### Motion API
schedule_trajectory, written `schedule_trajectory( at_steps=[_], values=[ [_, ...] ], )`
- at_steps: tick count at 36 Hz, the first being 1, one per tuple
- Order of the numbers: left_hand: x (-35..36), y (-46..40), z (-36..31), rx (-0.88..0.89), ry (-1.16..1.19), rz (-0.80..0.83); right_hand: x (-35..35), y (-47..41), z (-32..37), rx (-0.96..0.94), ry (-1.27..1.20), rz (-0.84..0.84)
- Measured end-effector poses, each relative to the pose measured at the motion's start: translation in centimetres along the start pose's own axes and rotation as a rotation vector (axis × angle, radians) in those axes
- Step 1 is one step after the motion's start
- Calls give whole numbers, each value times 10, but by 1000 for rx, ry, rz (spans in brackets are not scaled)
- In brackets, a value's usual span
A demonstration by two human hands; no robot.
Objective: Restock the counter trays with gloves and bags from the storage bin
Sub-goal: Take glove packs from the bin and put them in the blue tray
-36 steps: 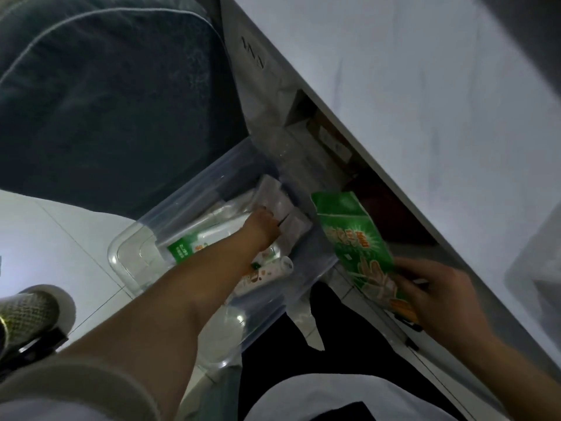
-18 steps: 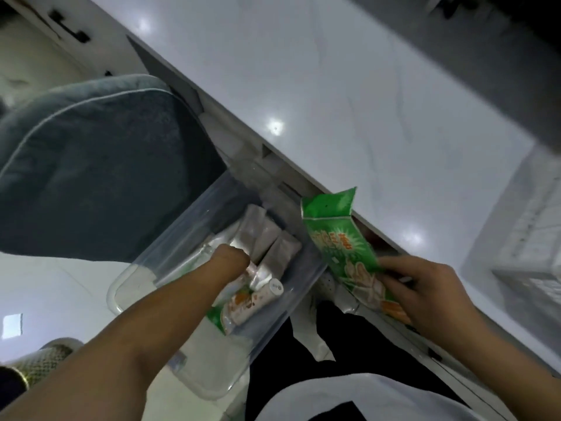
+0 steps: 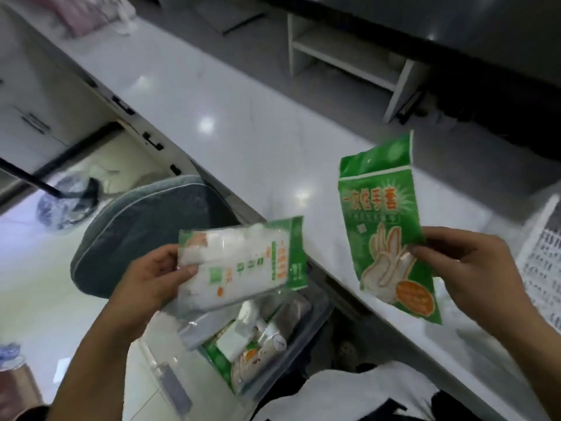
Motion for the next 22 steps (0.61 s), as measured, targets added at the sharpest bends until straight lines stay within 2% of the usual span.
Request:
schedule_trajectory(
  at_steps=[7,9,11,14,17,22],
  values=[
    [54,-30,-10,51,643,-83,-53,-16,1,-1,-239,-142],
    [84,-44,2,9,797,-113,-60,-20,-4,15,-267,-149],
    [119,-55,28,-110,892,-152,-62,-22,-9,20,-278,-148],
    [175,-59,70,-324,913,-134,-60,-25,-21,40,-293,-135],
    [212,-49,102,-461,911,-108,-55,-27,-35,79,-314,-99],
    [231,-35,118,-491,795,26,-41,-34,-50,151,-408,-33]
  ],
)
Point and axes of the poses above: each hand's wrist, its own y-axis away from the middle knuckle, its own x-axis out of the palm, z = x × y, the point moved 10 cm from there along -y, towards the middle knuckle, and after that the axes turned 5 degrees about z, right-handed, at the moved point
